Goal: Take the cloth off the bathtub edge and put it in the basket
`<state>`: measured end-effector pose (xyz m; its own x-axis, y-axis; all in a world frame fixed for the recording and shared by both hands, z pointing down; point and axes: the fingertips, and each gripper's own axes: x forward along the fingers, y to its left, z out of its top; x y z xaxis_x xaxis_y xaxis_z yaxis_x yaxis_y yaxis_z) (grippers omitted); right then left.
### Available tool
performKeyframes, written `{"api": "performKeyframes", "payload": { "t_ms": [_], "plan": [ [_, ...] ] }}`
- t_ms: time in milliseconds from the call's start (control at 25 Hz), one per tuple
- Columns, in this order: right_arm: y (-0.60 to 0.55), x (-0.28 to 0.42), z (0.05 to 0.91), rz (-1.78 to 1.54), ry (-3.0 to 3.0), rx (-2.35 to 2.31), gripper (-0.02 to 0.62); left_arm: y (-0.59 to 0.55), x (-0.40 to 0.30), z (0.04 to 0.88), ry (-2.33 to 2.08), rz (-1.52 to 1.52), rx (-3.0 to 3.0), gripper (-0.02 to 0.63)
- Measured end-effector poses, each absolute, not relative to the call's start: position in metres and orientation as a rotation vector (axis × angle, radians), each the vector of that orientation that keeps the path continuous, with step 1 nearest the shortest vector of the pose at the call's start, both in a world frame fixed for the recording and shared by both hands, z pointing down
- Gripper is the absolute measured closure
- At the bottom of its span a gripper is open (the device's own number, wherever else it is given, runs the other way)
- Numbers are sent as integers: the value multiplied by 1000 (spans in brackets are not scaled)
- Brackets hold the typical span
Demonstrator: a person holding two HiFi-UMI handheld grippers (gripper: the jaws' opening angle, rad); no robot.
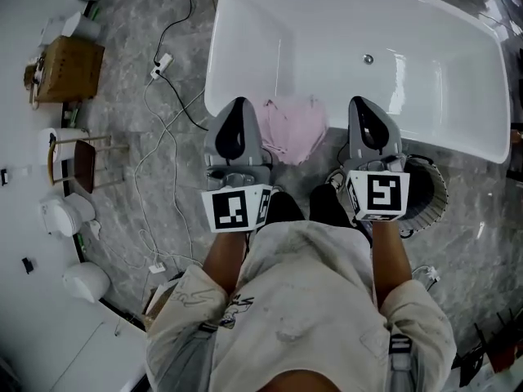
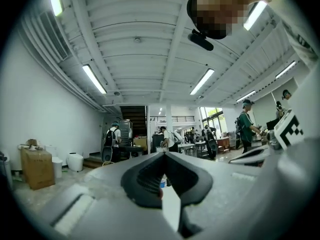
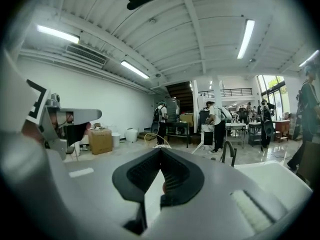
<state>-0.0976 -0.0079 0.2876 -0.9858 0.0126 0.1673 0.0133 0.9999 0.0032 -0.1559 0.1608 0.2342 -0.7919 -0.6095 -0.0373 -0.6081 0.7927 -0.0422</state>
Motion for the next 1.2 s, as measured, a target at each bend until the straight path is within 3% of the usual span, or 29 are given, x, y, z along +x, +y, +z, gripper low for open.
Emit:
{"api": "performKeyframes", "payload": {
  "t_ms": [840,1120,1200],
  "plan": [
    [72,-208,443,-28,-2665,-329,592,200,-251,317,3014,-59,-898,604],
    [111,-216,518,-68,-2484,-455,591,214,-263,356,3069,-19,-911,604],
    [128,-219,548,-20,-2394,-490,552,223,-272,368,3092,-2,-914,604]
  ]
}}
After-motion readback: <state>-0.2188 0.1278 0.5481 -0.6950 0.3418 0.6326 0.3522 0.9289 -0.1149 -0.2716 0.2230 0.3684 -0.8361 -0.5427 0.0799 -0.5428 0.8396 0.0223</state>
